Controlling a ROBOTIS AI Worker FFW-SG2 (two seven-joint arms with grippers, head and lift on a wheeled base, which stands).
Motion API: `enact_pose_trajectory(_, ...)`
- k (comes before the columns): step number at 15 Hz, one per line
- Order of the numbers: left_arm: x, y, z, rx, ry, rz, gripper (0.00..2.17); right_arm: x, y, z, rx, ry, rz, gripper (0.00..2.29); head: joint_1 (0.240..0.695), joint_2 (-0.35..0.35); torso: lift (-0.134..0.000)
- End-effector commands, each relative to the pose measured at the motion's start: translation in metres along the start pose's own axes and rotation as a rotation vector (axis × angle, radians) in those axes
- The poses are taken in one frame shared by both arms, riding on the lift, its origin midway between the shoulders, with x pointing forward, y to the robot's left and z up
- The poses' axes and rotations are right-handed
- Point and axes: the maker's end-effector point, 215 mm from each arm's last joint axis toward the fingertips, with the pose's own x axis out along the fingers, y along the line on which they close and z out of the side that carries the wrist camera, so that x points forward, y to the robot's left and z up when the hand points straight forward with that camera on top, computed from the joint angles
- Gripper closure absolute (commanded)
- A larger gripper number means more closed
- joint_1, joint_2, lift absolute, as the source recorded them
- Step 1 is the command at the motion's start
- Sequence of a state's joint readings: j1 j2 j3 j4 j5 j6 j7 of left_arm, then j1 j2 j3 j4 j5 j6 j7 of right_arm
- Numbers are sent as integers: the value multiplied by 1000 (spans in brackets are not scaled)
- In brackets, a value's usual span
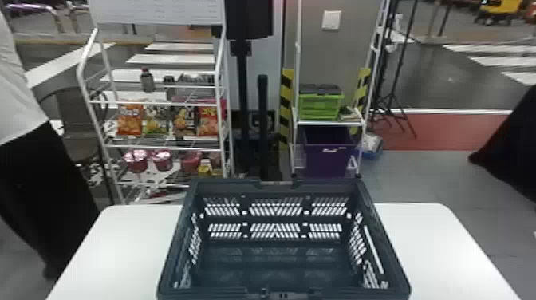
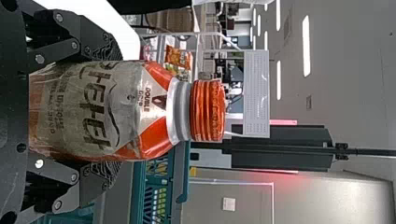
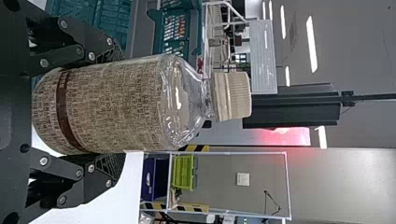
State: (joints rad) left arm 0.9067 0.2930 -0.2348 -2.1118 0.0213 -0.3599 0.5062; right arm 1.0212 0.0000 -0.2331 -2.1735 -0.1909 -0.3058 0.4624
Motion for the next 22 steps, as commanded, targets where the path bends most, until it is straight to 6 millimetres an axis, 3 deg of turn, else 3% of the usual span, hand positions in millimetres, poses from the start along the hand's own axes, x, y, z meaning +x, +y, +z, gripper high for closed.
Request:
enact_pose_trajectory(1, 1, 0, 1, 0, -2, 0, 2145, 0, 0, -1, 2, 1, 0, 1781, 499, 0, 0)
enact_pose_trajectory(11, 1, 0, -1, 0, 1, -1, 2145, 2, 0, 6, -2, -12, 0, 1781, 499, 0, 0)
enact_pose_trajectory(18, -2, -6, -6, 4, 8, -20, 2145, 40, 8, 75, 7, -100, 6, 1784, 499, 0, 0)
enact_pose_trajectory(22, -2, -6, -7, 11, 11, -30, 2145, 76, 8, 96, 26, -79, -4, 1784, 499, 0, 0)
